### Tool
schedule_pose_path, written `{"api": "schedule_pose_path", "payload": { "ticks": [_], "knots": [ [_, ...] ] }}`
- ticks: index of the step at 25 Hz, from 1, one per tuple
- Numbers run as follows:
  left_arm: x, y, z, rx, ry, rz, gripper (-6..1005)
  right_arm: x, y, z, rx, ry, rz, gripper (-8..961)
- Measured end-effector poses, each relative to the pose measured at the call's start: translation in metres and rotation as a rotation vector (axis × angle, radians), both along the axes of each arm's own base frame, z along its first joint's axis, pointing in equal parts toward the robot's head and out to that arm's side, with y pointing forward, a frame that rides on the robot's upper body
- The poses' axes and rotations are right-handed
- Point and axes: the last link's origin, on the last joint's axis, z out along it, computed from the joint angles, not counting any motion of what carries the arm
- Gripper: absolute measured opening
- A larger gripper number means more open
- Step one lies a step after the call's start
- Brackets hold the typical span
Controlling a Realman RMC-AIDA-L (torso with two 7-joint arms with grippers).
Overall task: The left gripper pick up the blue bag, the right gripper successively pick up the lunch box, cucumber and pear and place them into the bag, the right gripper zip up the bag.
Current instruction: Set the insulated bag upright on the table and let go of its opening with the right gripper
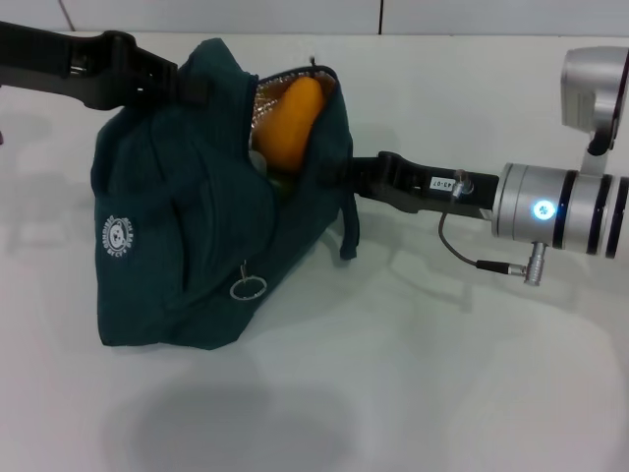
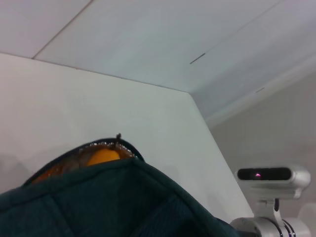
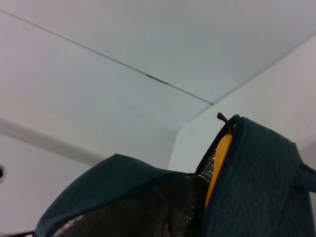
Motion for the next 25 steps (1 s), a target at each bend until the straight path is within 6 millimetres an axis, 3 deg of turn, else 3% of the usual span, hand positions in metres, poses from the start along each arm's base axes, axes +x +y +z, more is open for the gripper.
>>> {"api": "schedule_pose_path", "payload": {
  "ticks": [15,25],
  "knots": [
    [0.002,-0.003,-0.002,0.029,-0.081,-0.014,43,-0.023,-0.003,0.024,0.182,0.059,0.292,121],
    [-0.006,-0.004,-0.024,0.033,-0.136,0.041,44,-0.012,-0.026,0.055,0.244,0.126,0.441,57]
  ]
}}
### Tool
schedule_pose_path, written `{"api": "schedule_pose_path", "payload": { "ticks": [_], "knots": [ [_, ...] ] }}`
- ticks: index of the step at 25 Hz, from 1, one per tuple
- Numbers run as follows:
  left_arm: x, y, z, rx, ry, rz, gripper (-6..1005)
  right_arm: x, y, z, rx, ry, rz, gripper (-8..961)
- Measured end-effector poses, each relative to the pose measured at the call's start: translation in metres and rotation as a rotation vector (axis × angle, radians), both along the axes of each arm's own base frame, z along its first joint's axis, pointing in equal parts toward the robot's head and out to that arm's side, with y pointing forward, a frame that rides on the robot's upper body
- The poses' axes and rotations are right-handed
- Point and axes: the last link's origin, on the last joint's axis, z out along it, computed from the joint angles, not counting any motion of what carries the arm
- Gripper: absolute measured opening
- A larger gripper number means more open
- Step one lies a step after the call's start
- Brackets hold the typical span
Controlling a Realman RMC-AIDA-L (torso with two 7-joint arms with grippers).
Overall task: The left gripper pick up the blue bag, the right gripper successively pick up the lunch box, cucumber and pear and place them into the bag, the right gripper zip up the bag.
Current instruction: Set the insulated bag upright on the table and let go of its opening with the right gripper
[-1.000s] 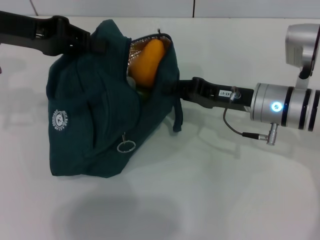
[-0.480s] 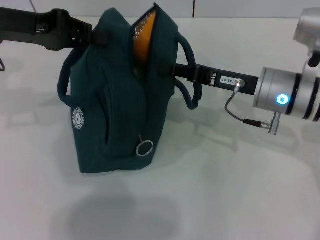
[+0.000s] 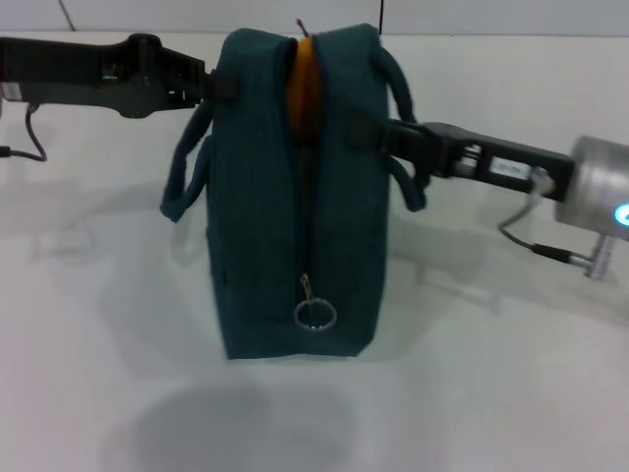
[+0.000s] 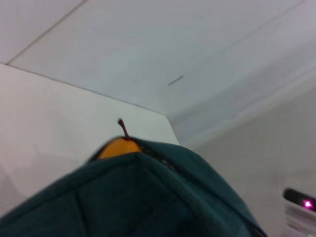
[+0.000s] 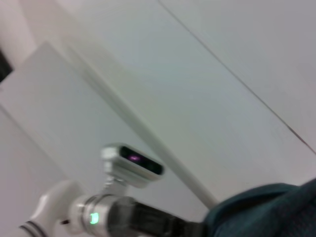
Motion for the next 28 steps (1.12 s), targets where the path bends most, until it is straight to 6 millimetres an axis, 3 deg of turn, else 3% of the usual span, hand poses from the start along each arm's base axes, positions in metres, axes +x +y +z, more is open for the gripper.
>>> {"api": "schedule_pose_path", "payload": {
  "ticks": [6,16,22,28],
  "knots": [
    [-0.011,-0.005,-0.008,0.012,-0.028,0.049,43,0.021,-0.018,0.019,0.070,-0.035,0.051,56],
    [-0.009,-0.009,-0.036,-0.028,-0.064,0.038,43,0.035,-0.019,0.035,0.108,-0.077,0.081,55],
    [-0.018,-0.012,-0.050,-0.036,-0.042,0.072,42,0.045,-0.019,0.033,0.100,-0.111,0.071,55],
    [-0.024,-0.014,-0.049,-0.024,-0.042,0.091,42,0.049,-0.021,0.035,0.105,-0.100,0.073,69]
  ]
}}
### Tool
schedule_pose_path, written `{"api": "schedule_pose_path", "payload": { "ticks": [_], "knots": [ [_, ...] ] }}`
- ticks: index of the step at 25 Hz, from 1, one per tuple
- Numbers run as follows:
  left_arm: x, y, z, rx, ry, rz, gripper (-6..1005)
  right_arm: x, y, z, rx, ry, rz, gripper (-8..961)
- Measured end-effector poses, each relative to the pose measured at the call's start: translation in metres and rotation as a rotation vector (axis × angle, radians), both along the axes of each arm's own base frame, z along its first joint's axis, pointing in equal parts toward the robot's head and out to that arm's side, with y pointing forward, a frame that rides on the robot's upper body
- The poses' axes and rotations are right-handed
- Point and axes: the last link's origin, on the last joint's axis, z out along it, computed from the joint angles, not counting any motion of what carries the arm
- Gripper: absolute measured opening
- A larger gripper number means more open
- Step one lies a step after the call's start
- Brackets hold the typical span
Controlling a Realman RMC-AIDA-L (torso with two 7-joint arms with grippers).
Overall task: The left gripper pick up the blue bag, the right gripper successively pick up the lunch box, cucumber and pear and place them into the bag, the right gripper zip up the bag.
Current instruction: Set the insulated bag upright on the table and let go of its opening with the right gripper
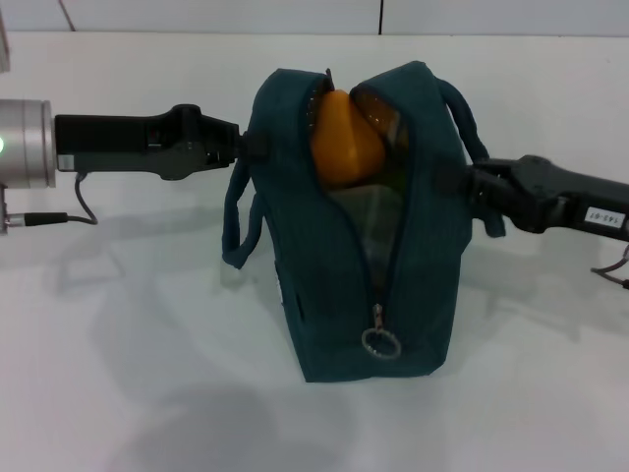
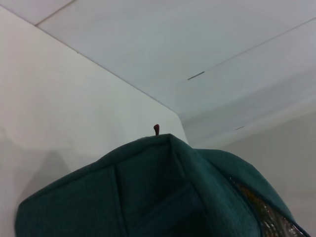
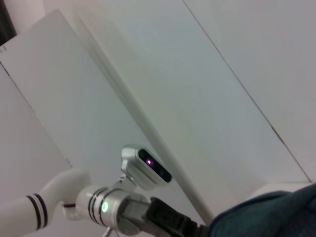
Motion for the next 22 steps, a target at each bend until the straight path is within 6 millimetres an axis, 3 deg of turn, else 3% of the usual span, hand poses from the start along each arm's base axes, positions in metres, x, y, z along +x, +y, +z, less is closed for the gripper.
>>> {"api": "schedule_pose_path", "payload": {
  "ticks": [6,11,17,22],
  "knots": [
    [0.005,0.001,0.001,-0.001,-0.017,-0.018,41,0.003,-0.001,0.015,0.032,0.058,-0.001,120],
    [0.007,0.001,0.001,-0.003,-0.026,-0.027,41,0.009,-0.015,0.030,0.106,0.110,0.074,162],
    [0.008,0.000,-0.001,-0.007,-0.032,-0.031,42,0.027,-0.019,0.031,0.158,0.123,0.021,213],
    [0.010,0.001,-0.001,-0.003,-0.031,-0.042,42,0.035,-0.016,0.028,0.165,0.117,-0.039,410]
  ]
}}
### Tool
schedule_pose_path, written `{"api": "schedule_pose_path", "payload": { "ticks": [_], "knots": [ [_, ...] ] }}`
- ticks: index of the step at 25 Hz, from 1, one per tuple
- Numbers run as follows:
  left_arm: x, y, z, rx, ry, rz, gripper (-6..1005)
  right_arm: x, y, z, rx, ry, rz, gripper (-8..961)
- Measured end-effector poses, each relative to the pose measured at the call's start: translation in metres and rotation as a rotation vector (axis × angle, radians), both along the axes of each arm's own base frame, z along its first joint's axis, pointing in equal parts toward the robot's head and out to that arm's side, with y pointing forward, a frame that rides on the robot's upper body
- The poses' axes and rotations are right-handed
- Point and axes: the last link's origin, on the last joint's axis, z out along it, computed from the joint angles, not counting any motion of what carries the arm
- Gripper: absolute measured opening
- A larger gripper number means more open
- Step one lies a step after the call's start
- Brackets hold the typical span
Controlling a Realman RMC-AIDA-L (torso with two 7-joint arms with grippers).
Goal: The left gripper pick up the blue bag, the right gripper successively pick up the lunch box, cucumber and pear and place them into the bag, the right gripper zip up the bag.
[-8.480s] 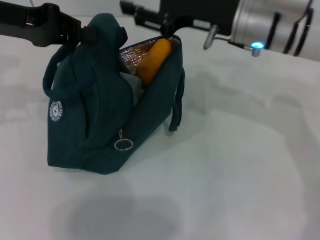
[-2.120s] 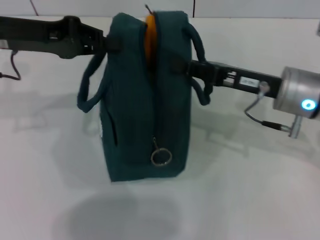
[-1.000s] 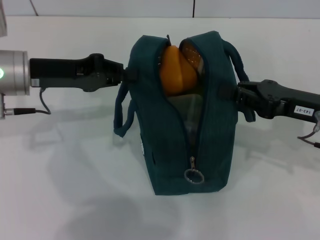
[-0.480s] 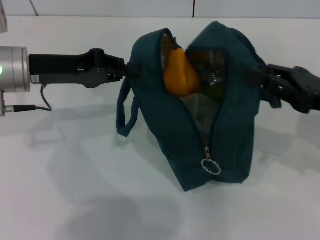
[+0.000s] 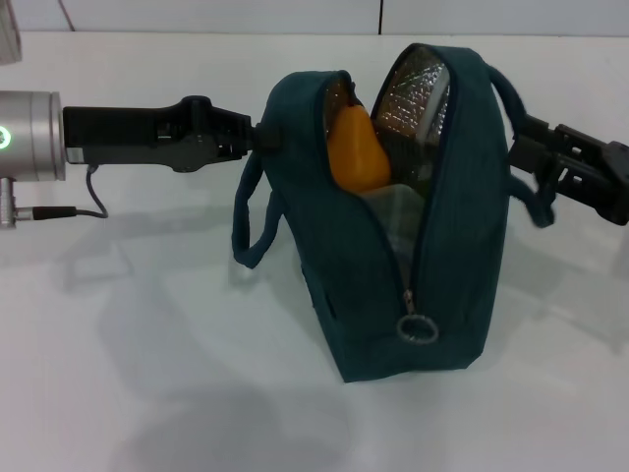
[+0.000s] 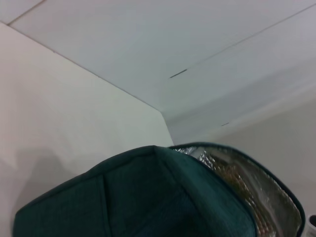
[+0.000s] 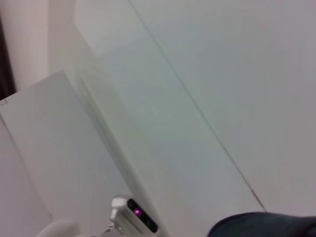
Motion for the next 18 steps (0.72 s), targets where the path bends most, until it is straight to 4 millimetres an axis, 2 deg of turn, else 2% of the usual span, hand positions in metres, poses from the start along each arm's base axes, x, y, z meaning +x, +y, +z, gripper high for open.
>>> {"api": "schedule_pose_path", "payload": {
  "ticks": [7,10,12,18],
  "knots": [
    [0.000,0.001,0.000,0.008,0.003,-0.002,43,0.000,0.003,0.000,0.003,0.010,-0.018,715],
    [0.000,0.000,-0.001,0.004,0.000,-0.004,44,0.001,-0.004,0.006,0.012,0.037,0.006,817],
    [0.001,-0.001,-0.001,-0.005,-0.002,-0.010,44,0.003,-0.015,0.010,0.027,0.053,0.054,885],
    [0.002,-0.004,-0.003,-0.021,-0.006,-0.017,45,0.015,-0.057,0.009,0.117,0.033,0.193,885]
  ]
}}
